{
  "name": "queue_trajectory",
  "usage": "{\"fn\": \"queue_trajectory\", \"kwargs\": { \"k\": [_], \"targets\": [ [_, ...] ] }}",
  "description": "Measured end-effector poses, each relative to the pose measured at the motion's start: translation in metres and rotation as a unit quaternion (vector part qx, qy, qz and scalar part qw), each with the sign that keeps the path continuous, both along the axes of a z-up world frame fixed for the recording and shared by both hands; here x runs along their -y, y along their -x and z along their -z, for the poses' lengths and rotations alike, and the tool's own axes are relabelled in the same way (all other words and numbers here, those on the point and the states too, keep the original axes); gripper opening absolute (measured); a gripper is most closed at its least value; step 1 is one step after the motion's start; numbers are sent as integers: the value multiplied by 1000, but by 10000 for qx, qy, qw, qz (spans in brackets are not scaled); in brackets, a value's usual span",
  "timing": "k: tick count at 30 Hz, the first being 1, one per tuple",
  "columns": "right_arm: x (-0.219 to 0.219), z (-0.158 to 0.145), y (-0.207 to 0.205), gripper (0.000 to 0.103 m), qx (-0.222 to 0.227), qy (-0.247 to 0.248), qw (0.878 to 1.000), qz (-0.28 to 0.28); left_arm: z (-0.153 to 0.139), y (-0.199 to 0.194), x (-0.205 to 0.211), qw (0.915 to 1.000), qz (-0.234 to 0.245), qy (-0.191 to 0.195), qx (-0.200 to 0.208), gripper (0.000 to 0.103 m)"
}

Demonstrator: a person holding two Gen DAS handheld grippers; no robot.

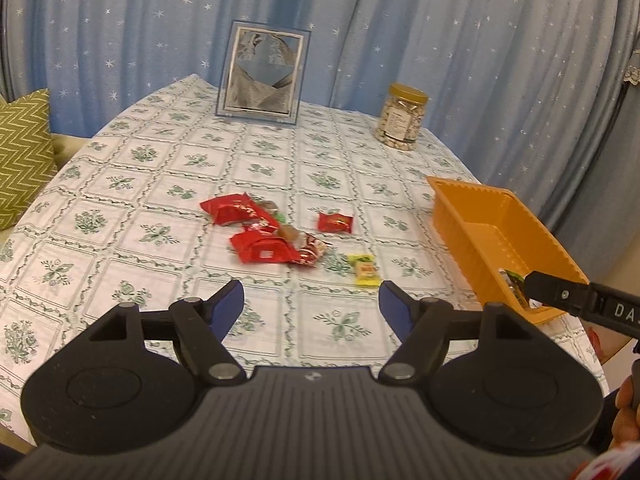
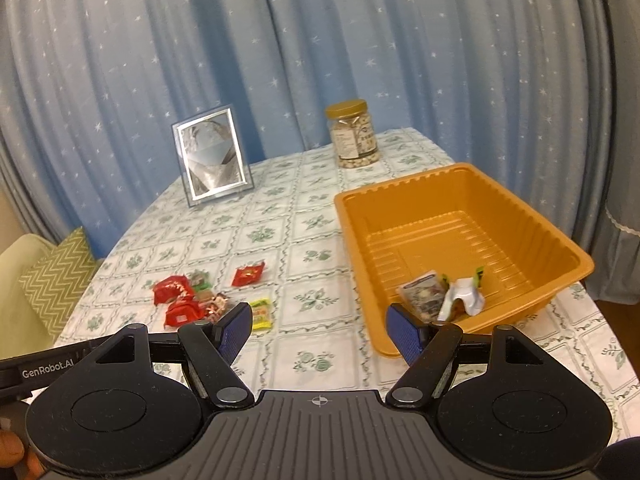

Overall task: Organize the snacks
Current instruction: 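Grasp the yellow candy with the right tool while the left tool grasps a red-wrapped candy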

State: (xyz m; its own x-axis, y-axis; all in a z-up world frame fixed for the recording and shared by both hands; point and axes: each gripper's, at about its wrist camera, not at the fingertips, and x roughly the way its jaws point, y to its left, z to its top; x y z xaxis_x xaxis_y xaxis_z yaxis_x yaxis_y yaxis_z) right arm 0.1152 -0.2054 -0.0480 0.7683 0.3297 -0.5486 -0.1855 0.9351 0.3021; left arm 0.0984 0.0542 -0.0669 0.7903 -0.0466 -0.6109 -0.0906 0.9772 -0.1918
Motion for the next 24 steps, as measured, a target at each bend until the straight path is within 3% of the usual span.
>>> {"fn": "queue_trajectory", "kwargs": {
  "k": [9, 21, 24],
  "targets": [
    [-28, 13, -11, 74, -40, 155, 9995, -267, 6, -9, -19, 9999, -136, -103, -14, 72],
    [-65, 49, -56, 73, -179, 392, 9974, -579, 31, -47, -32, 9990, 180, -394, -101, 72],
    [-77, 61, -72, 61, -258, 479, 9963, -673, 36, -61, -33, 9981, 310, -513, -111, 72]
  ]
}}
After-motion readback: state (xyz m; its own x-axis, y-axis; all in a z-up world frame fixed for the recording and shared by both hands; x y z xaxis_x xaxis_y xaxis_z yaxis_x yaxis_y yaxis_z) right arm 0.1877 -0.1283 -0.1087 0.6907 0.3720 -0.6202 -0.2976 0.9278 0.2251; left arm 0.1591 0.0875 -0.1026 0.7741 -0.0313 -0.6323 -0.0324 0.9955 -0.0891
